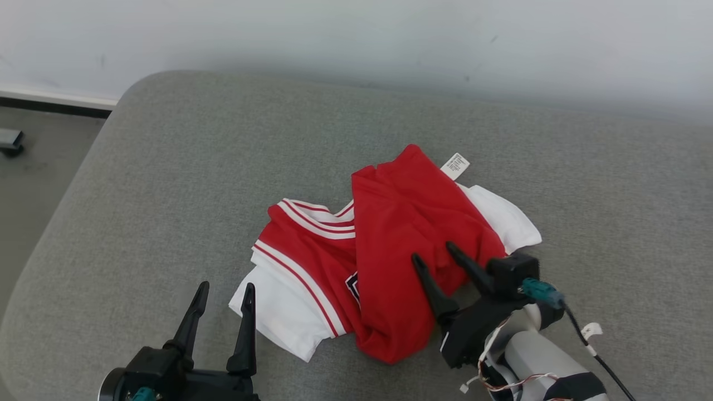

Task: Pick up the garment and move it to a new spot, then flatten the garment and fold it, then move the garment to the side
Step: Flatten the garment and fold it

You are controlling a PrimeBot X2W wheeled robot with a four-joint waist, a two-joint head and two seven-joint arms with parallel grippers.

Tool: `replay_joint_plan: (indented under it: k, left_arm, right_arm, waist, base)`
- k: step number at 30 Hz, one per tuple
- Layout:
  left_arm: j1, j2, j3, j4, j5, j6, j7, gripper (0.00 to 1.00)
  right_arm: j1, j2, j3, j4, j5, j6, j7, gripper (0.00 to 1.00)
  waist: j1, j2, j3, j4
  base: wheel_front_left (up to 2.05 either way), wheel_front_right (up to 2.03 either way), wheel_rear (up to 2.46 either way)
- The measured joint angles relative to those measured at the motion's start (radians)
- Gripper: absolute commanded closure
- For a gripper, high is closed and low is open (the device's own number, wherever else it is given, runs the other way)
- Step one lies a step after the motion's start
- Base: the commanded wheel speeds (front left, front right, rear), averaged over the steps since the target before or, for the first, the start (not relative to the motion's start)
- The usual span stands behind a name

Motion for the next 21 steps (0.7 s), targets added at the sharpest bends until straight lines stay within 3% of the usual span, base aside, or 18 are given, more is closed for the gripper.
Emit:
replay_joint_plan:
  k: [1,2,3,9,15,21]
  left_arm:
    - [-0.001,0.000,-0.002,0.002,-0.001,0.001,0.000,0.00]
    - [-0.002,0.000,-0.003,0.003,-0.002,0.002,0.000,0.00]
    - [-0.002,0.000,-0.003,0.006,-0.002,0.004,0.000,0.00]
    - [0.000,0.000,0.015,0.015,-0.001,0.007,0.000,0.00]
    - [0.006,0.000,0.047,0.018,0.001,0.001,0.000,0.00]
    - [0.027,0.000,0.077,0.019,0.001,0.000,0.000,0.00]
  right_arm:
    - [-0.007,0.002,0.023,0.020,0.010,0.000,0.000,0.35]
    - [-0.013,0.004,0.039,0.035,0.018,0.000,0.000,0.93]
    - [-0.019,0.005,0.048,0.046,0.031,0.000,0.000,1.00]
    - [-0.034,-0.013,0.038,0.014,0.050,0.000,0.000,1.00]
    - [0.000,-0.082,-0.105,-0.149,-0.032,0.000,0.000,1.00]
    - [0.168,-0.147,-0.269,-0.353,-0.132,0.000,0.000,1.00]
  waist:
    - [0.0000,0.0000,0.005,0.006]
    - [0.0000,0.0000,0.009,0.011]
    - [0.0000,0.0000,0.013,0.014]
    - [0.0000,0.0000,0.016,0.001]
    - [-0.0001,0.0000,0.000,-0.049]
    - [-0.0001,0.0000,-0.017,-0.115]
  base:
    - [0.00,0.00,0.00]
    - [0.00,0.00,0.00]
    - [0.00,0.00,0.00]
    - [0.00,0.00,0.00]
    - [0.00,0.00,0.00]
    - [0.00,0.00,0.00]
